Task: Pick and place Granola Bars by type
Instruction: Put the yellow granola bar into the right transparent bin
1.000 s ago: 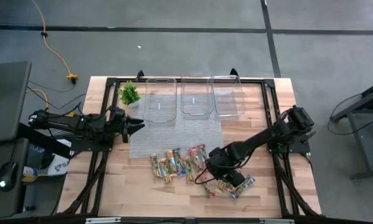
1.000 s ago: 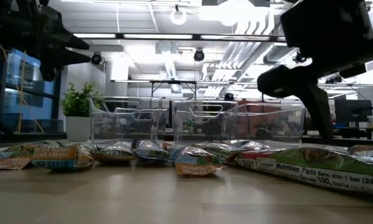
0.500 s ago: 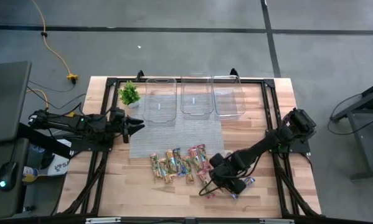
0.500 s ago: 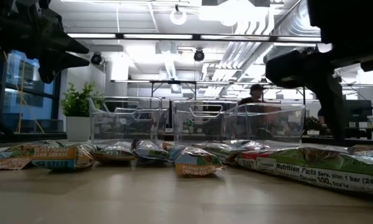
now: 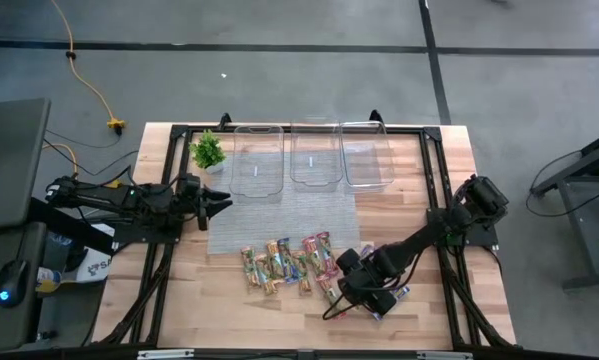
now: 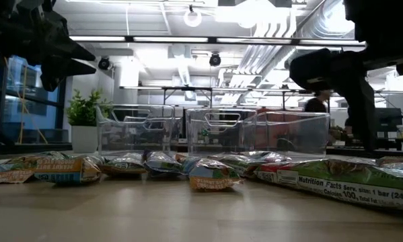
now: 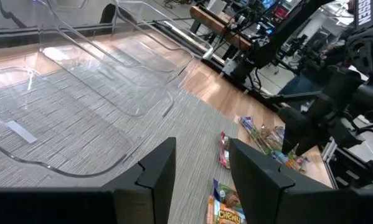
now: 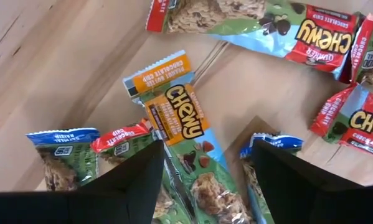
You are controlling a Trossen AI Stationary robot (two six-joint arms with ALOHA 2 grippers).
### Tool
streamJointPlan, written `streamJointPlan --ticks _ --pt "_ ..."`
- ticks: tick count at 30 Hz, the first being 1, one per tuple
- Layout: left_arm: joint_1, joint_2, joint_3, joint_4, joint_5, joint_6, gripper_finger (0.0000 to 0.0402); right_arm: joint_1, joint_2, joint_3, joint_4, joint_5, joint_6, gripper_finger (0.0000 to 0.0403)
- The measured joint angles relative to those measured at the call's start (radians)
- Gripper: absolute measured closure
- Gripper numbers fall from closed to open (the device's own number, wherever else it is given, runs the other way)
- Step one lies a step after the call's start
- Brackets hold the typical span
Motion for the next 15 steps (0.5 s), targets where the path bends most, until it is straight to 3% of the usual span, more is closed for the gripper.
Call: streamJointPlan --ticks 15 --pt "0.000 0.000 0.000 0.000 0.001 0.000 0.0259 0.005 0.075 0.000 0.008 -0.035 0.039 0.0174"
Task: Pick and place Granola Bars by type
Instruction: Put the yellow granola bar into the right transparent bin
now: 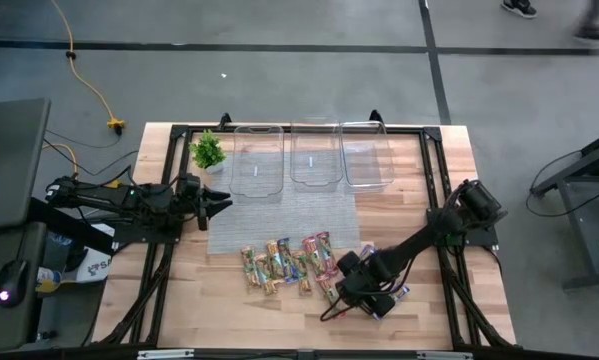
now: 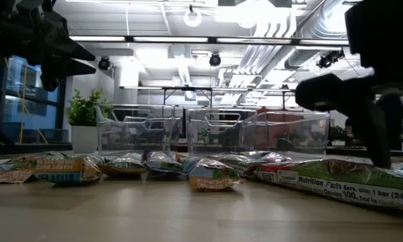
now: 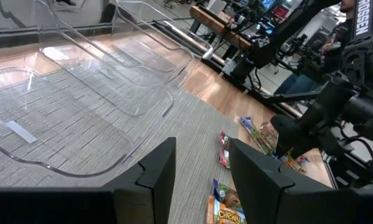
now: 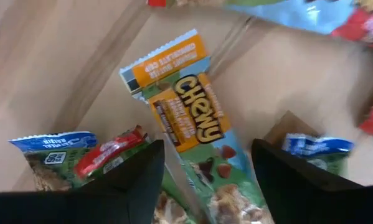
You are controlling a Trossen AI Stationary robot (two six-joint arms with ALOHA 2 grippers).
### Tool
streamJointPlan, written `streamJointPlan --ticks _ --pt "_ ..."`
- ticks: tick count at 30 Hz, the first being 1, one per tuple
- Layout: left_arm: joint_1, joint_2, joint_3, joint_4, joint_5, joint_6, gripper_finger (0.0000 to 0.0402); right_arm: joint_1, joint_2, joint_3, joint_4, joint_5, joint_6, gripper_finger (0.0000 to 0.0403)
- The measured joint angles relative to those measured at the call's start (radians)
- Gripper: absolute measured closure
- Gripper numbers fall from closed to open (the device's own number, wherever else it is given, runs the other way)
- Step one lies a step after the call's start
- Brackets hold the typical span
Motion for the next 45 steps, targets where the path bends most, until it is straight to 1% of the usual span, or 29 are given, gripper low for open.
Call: streamJointPlan --ticks 7,10,19,25,29,33,40,45 --pt "0.000 0.000 0.000 0.000 0.000 0.000 0.0259 0.001 0.007 0.001 0.006 0.031 0.027 0.0175" --pt "0.000 0.000 0.000 0.000 0.000 0.000 0.0259 0.001 0.007 0.001 0.007 0.039 0.037 0.0183" --pt "0.000 0.000 0.000 0.000 0.004 0.000 0.0259 0.000 0.007 0.001 0.008 0.045 0.073 0.0240" --pt "0.000 0.000 0.000 0.000 0.005 0.000 0.0259 -0.001 0.007 0.001 0.009 0.046 0.129 0.0281" --pt "0.000 0.000 0.000 0.000 0.004 0.000 0.0259 -0.001 0.007 0.001 0.009 0.047 0.170 0.0301" --pt "0.000 0.000 0.000 0.000 0.004 0.000 0.0259 -0.001 -0.001 0.001 0.004 0.037 0.209 0.0311" --pt "0.000 0.000 0.000 0.000 0.003 0.000 0.0259 -0.019 -0.090 0.000 -0.009 0.083 0.256 0.0313" --pt "0.000 0.000 0.000 0.000 0.003 0.000 0.0259 -0.057 -0.194 0.000 0.020 0.163 0.308 0.0313"
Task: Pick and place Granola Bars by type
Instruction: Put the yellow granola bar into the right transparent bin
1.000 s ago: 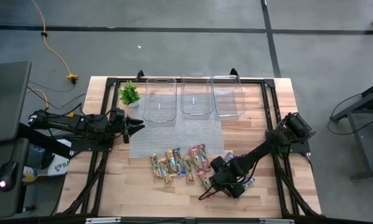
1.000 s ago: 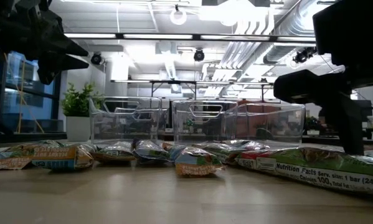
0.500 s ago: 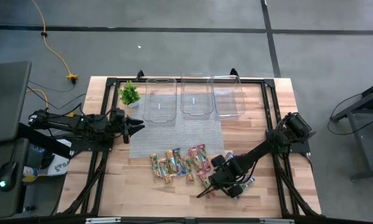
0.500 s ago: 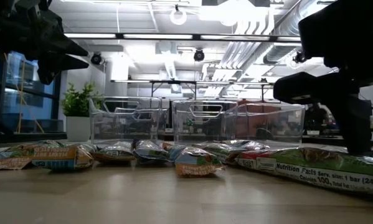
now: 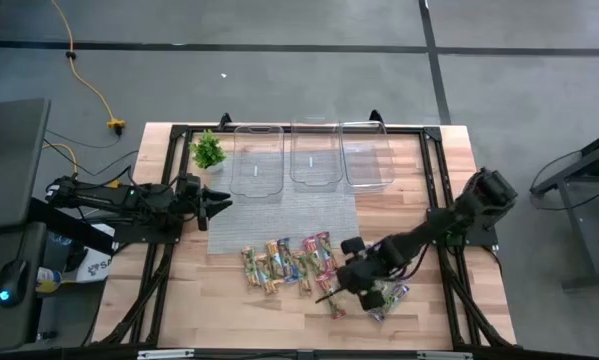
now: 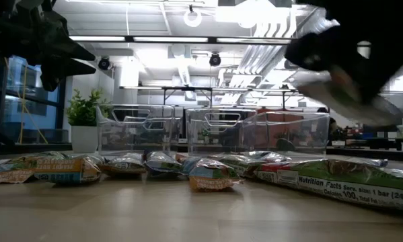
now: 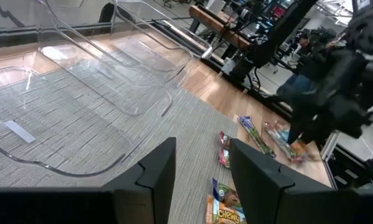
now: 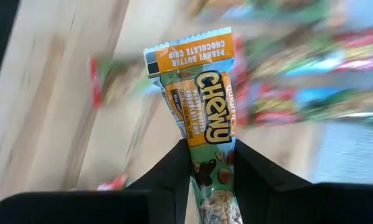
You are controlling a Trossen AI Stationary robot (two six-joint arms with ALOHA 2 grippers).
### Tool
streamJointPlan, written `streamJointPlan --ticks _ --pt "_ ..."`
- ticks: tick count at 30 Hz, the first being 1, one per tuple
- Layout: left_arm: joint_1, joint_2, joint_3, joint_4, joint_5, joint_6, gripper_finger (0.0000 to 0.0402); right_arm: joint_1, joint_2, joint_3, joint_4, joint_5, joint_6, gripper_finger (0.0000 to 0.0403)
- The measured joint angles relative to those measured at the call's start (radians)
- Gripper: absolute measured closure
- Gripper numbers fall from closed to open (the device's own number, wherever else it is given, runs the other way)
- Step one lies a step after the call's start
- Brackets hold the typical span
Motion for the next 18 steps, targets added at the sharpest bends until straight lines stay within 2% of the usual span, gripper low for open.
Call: streamJointPlan --ticks 7,10,14,18 --pt "0.000 0.000 0.000 0.000 0.000 0.000 0.0259 -0.116 -0.154 0.029 0.145 0.110 0.045 0.0314" --pt "0.000 0.000 0.000 0.000 -0.001 0.000 0.0259 -0.175 -0.187 0.095 0.162 0.154 -0.020 0.0314" --pt "0.000 0.000 0.000 0.000 -0.002 -0.001 0.0259 -0.263 -0.187 0.214 0.107 0.251 -0.086 0.0314" --pt "0.000 0.000 0.000 0.000 -0.006 -0.026 0.0259 -0.393 -0.181 0.322 -0.043 0.409 0.044 0.0313"
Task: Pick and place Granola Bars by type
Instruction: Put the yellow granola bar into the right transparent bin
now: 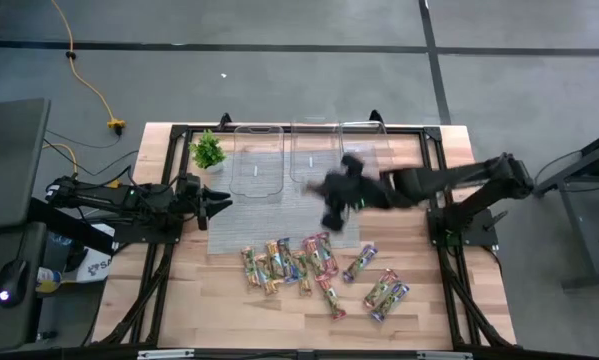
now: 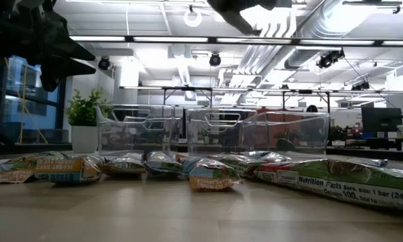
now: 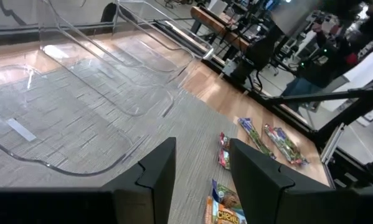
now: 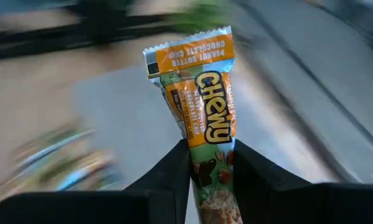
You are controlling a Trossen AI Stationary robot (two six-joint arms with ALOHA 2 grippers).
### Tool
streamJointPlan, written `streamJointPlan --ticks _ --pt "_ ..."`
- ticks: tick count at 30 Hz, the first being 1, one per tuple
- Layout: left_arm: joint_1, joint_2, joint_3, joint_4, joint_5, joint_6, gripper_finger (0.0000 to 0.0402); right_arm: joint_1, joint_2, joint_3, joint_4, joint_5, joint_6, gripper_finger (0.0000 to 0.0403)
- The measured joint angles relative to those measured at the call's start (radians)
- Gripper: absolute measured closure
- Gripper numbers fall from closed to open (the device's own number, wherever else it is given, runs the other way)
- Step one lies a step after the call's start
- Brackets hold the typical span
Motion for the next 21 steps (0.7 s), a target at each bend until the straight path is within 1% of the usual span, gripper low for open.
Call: streamJointPlan --ticks 2,4,6,9,15,21 --pt "0.000 0.000 0.000 0.000 0.000 -0.014 0.0259 -0.077 0.000 0.037 -0.101 0.054 0.111 0.0314" --pt "0.000 0.000 0.000 0.000 0.001 -0.035 0.0259 -0.158 0.000 0.064 -0.206 0.068 0.207 0.0313" --pt "0.000 0.000 0.000 0.000 0.001 -0.053 0.0259 -0.235 0.000 0.066 -0.288 0.067 0.247 0.0313" --pt "0.000 0.000 0.000 0.000 0.008 -0.056 0.0259 -0.345 0.000 0.037 -0.341 0.040 0.257 0.0314" --pt "0.000 0.000 0.000 0.000 0.010 -0.099 0.0259 -0.522 0.001 -0.081 -0.270 -0.075 0.237 0.0314" --pt "0.000 0.000 0.000 0.000 0.014 -0.104 0.0259 -0.636 0.002 -0.268 -0.168 -0.208 0.290 0.0313"
